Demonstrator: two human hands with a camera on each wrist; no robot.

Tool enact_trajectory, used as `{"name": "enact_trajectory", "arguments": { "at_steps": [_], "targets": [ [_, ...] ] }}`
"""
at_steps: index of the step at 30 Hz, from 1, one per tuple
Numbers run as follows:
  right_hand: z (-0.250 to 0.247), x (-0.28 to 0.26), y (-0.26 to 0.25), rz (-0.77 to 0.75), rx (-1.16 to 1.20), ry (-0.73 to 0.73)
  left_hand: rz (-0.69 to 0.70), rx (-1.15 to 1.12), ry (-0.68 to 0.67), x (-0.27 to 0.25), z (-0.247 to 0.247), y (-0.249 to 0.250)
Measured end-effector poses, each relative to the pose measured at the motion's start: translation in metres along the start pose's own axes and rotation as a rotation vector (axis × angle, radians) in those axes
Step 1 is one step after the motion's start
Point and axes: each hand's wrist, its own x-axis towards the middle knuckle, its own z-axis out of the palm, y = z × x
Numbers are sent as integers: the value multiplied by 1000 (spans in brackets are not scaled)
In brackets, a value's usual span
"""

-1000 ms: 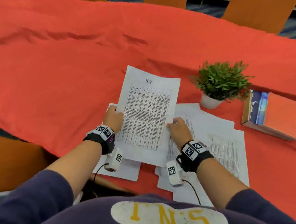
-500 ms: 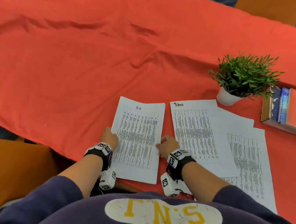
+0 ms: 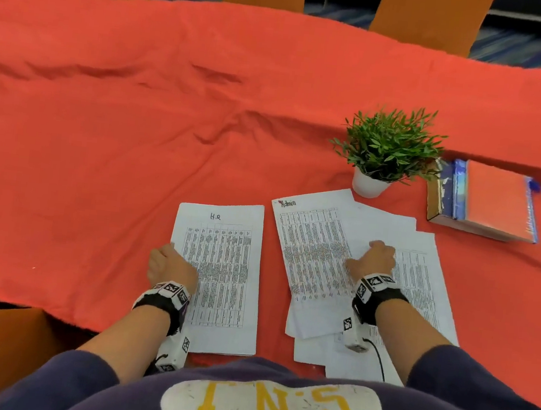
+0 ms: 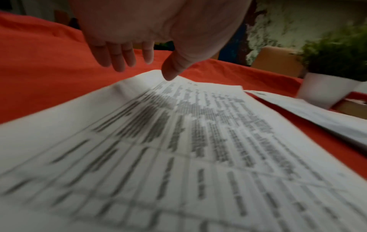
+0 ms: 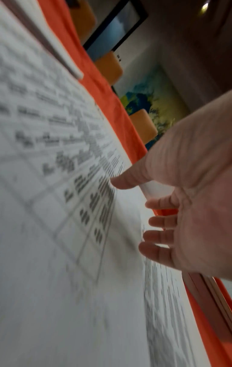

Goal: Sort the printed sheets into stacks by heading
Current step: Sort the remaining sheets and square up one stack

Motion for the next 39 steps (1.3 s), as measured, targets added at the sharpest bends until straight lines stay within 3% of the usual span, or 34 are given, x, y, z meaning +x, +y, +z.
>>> {"name": "enact_trajectory", "arguments": {
  "at_steps": [4, 7, 10, 16, 21, 24, 27, 30, 34, 39],
  "targets": [
    [-6, 9, 15, 106, -143, -118, 197, 0, -104, -27, 1, 46],
    [-8, 17, 20, 35, -107, -170, 361, -16, -181, -53, 10, 74],
    [-21, 15, 28, -105, 50, -136, 497, -25, -285, -76, 23, 94],
    [-89, 20, 83, -154, 310, -166, 573, -70, -488, -122, 58, 127],
    [-144, 23, 155, 34, 570, -122, 479, -75, -576, -159, 91, 160],
    [-166, 32, 191, 151, 709, -90, 400, -65, -512, -180, 102, 178],
    [-166, 58, 235, 182, 792, -101, 290, -45, -428, -191, 108, 189],
    [-156, 89, 279, 189, 811, -120, 165, -149, -437, -192, 114, 198],
    [-181, 63, 251, 204, 807, -133, 133, -236, -475, -189, 119, 202],
    [-172, 80, 264, 254, 792, -161, 157, -196, -371, -187, 116, 199]
  ]
}}
